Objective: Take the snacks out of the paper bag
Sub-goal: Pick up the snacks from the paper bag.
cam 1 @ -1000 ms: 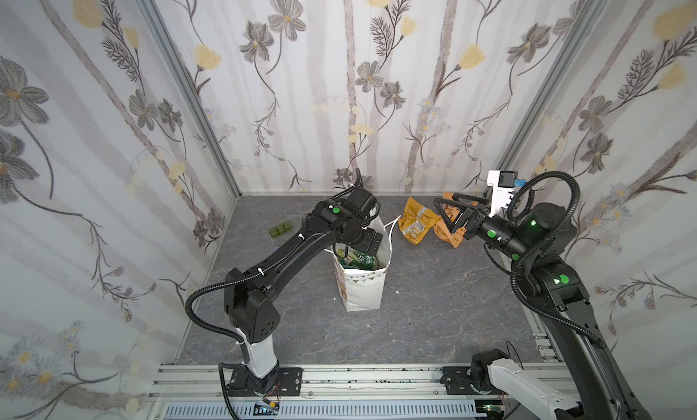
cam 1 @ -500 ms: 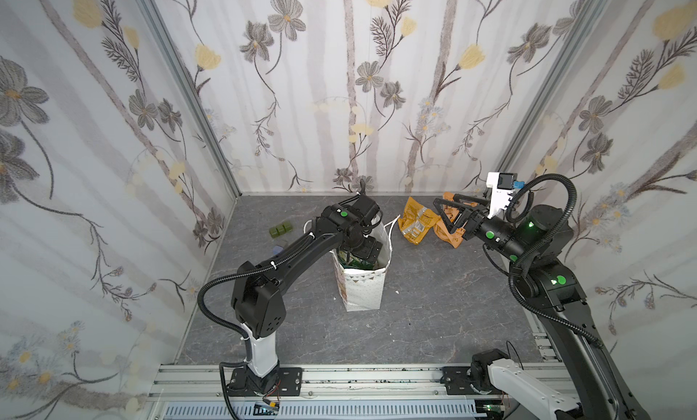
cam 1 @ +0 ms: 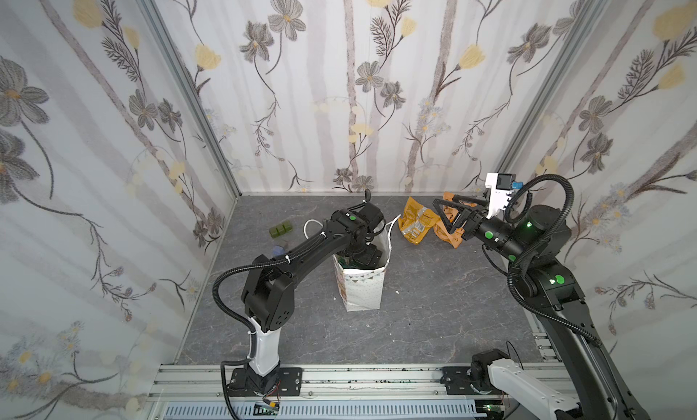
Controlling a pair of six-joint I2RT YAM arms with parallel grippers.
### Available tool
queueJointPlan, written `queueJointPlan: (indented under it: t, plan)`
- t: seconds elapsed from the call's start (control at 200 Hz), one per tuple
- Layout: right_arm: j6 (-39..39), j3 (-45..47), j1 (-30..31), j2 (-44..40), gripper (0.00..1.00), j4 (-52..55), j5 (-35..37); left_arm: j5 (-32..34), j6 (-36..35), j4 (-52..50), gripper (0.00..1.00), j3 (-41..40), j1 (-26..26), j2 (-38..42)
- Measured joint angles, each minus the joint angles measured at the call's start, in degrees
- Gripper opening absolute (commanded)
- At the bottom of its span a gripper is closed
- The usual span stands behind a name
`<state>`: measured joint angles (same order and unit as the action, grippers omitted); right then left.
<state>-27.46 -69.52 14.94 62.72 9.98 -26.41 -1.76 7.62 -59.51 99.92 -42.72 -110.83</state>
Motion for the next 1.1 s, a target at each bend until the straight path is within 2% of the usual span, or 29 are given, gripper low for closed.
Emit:
queueJointPlan:
  t: [0.44,0.55,0.759,0.869,1.014,1.099]
  plan:
    - [-0.09,0.07,0.00,0.22,0.99,0.00,-0.02,1.29,0.04,2.86,0.95,-4.83,-0.11,-2.01]
    - [-0.09,0.07,0.00,0.22,0.99,-0.02,-0.02,1.55,0.35,4.26,0.91,-6.34,-0.11,-2.05]
    - [-0.11,0.07,0.00,0.22,0.99,-0.02,-0.02,1.57,0.72,5.46,0.73,-7.32,-0.11,-2.27]
    - [-0.15,0.07,0.00,0.22,0.99,-0.02,-0.02,1.53,0.79,5.60,0.57,-7.30,-0.11,-2.25]
    - [-0.57,0.07,0.00,0.28,0.99,-0.04,-0.02,1.31,0.96,5.57,0.31,-7.23,-0.09,-1.88]
    - [-0.66,0.09,0.02,0.50,0.99,-0.04,-0.02,1.33,0.96,5.29,0.21,-7.02,-0.04,-1.57]
